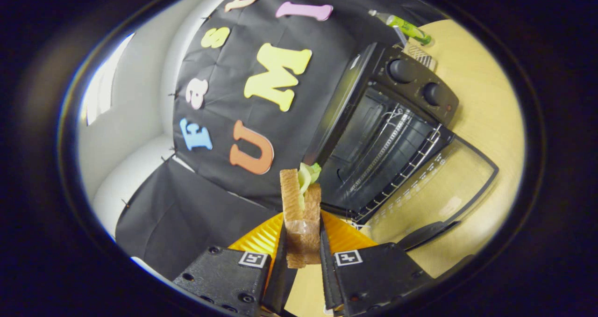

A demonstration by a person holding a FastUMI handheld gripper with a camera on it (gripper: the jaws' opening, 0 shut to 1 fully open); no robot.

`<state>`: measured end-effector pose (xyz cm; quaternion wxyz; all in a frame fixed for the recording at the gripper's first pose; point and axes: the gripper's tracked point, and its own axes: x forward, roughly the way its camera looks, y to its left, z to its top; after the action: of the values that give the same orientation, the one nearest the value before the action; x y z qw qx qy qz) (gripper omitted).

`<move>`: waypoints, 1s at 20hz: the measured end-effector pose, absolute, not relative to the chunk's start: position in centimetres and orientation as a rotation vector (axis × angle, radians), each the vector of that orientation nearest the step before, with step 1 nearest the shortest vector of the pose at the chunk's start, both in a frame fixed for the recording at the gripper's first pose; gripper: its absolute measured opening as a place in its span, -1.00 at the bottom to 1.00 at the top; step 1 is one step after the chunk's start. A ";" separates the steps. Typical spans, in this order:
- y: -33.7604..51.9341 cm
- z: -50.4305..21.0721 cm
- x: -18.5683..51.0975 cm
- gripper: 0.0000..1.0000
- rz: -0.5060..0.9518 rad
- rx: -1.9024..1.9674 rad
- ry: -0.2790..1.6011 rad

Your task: Open the toaster oven, put the food inside, and close the toaster oven door.

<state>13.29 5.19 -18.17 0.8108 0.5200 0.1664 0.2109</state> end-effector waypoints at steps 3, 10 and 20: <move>5.5 -20.0 13.9 -0.23 0.404 1.096 0.392; 4.3 -22.0 17.3 -0.22 0.288 1.148 0.372; 0.8 -24.8 26.2 -0.22 0.015 1.258 0.267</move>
<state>26.23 0.79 -24.81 0.8004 0.5863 0.1247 0.0069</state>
